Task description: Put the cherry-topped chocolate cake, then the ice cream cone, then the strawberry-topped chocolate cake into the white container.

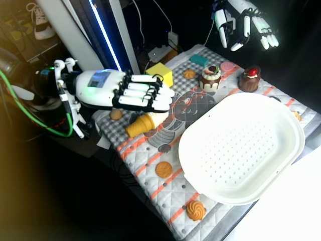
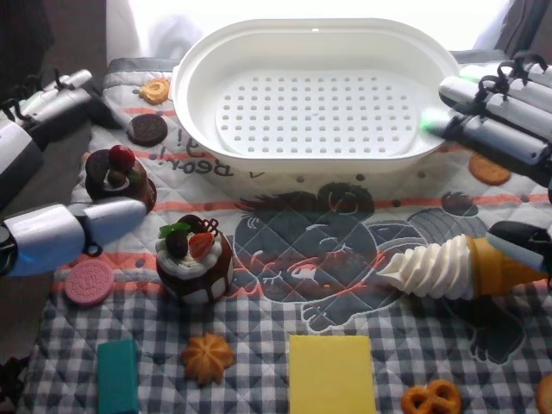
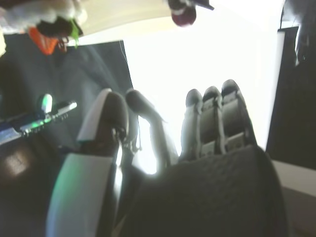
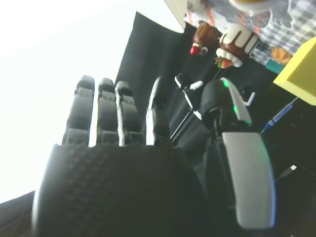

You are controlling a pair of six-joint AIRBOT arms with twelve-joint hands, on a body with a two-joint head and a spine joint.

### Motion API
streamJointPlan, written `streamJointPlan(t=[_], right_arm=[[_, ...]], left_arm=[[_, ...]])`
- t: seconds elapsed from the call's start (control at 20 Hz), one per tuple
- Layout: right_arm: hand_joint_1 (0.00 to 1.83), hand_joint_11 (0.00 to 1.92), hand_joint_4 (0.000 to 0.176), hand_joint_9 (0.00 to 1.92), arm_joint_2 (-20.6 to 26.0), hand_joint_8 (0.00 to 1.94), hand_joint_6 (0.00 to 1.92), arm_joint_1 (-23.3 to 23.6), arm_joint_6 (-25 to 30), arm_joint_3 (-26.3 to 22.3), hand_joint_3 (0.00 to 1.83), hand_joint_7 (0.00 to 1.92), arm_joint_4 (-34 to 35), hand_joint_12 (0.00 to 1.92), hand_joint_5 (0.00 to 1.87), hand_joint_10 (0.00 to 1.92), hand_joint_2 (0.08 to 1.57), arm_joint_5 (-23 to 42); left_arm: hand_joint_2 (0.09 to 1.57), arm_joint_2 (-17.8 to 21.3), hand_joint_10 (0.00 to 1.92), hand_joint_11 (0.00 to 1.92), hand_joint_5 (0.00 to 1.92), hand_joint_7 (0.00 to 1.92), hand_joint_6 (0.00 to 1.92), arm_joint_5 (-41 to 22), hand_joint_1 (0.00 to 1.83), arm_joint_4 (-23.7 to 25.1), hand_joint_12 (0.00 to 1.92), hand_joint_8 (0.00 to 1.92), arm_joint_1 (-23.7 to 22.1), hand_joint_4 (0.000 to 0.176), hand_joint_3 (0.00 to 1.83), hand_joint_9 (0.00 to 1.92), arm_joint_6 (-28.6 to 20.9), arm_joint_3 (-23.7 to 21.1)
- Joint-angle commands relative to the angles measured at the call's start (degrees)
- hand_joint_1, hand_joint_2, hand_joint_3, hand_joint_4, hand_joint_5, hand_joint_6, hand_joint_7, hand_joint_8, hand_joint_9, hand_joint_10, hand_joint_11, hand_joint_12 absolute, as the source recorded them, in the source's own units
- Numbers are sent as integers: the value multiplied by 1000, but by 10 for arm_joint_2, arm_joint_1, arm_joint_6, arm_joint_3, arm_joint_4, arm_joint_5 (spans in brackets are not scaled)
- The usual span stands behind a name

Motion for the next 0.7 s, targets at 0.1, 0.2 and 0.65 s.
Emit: streamJointPlan(t=[0.1,0.2,0.65], right_arm=[[691,0,0,26,2,0,0,3,-1,1,5,0,0,1021,0,43,1265,72],[671,0,0,16,1,0,0,3,-1,1,0,0,1,987,0,41,1266,72],[627,0,0,0,0,0,0,-3,-1,1,1,0,5,804,0,2,1271,72]], left_arm=[[1143,-6,0,0,0,0,0,-59,603,1,141,0,-12,86,0,0,-2,12],[1115,-11,0,0,0,0,0,-52,653,-7,272,0,-16,80,1,0,-2,18],[1114,-81,0,0,0,0,0,67,823,-85,778,0,-64,105,0,0,-2,107]])
